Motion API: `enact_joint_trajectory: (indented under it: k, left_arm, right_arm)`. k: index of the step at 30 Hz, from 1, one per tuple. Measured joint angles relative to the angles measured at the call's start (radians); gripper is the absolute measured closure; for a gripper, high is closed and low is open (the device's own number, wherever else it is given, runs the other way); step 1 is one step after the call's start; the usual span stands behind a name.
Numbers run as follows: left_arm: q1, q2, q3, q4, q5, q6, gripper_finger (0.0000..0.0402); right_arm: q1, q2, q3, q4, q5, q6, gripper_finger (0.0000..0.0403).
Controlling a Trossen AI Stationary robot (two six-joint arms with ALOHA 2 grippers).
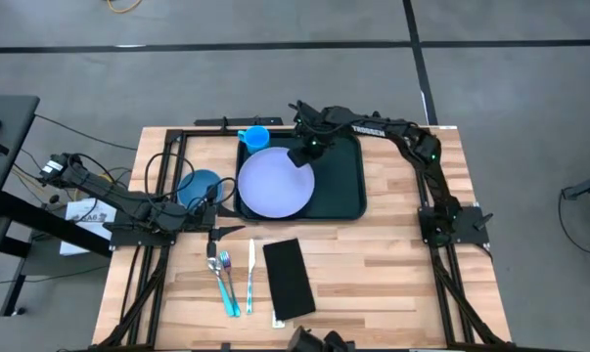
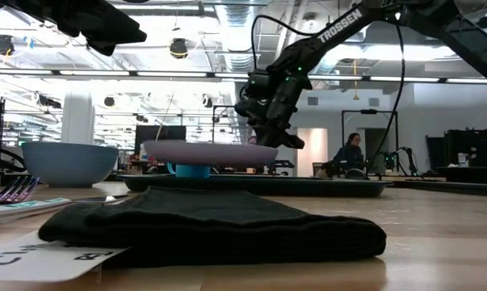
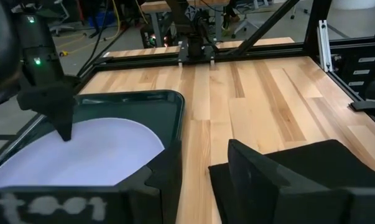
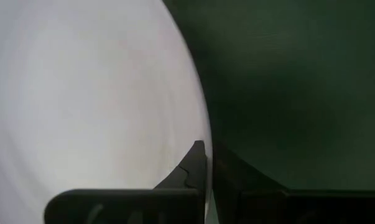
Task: Set up tray
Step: Put the purple plate on the black tray below the blue cup
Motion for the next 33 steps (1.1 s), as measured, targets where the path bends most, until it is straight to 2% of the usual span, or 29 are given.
enact_joint_trajectory:
  k: [9, 33]
  left_arm:
    - [0.0, 0.0, 0.0, 0.0, 0.0, -0.001, 0.0283]
    - [0.0, 0.0, 0.0, 0.0, 0.0, -0.003, 0.0283]
  right_arm:
    - [-0.031, -0.001, -0.008, -0.018, 0.049, -0.015, 0.0403]
    - [-0.018, 0.03, -0.011, -0.015, 0.076, -0.013, 0.0403]
